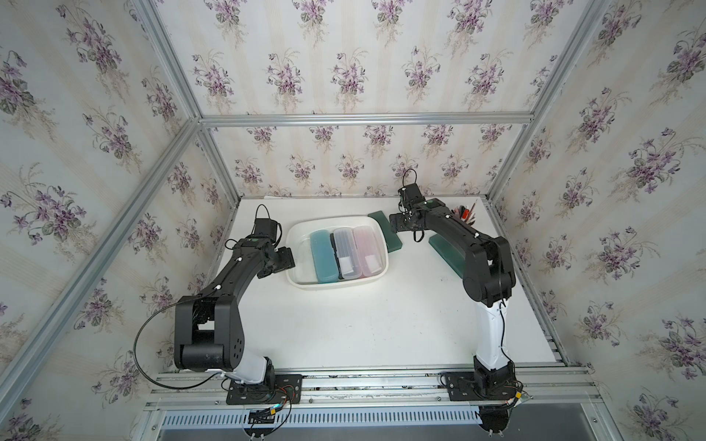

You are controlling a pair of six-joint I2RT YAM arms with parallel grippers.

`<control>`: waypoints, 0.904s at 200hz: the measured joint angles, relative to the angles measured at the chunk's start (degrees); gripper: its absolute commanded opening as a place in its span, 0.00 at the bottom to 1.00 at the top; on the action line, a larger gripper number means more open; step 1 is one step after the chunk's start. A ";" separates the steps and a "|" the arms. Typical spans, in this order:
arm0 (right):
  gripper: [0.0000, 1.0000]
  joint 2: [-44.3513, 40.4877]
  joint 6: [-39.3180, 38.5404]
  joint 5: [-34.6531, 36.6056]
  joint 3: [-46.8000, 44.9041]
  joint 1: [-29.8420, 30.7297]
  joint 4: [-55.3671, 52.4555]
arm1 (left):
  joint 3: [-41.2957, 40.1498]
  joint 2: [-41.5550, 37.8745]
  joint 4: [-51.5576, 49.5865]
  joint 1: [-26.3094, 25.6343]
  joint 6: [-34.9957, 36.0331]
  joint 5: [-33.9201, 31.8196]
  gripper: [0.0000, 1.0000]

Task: Put the pencil case into the storage box
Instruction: Pick up the pencil case from the center of the board.

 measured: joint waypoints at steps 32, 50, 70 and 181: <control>1.00 7.85 -4.33 -2.38 4.81 -0.24 0.70 | -0.15 -0.33 -0.09 -0.09 0.26 -0.94 0.77; 1.00 8.74 -5.42 -3.37 5.07 -0.24 2.67 | -0.17 -0.79 -0.17 -0.09 0.42 -1.36 0.77; 1.00 7.34 -5.57 -5.33 1.90 0.02 5.55 | -0.20 -1.03 -0.22 -0.11 0.57 -1.92 0.77; 1.00 12.11 -9.99 -12.22 5.44 0.39 7.39 | -0.59 -0.55 -0.39 -0.37 0.59 -2.71 0.77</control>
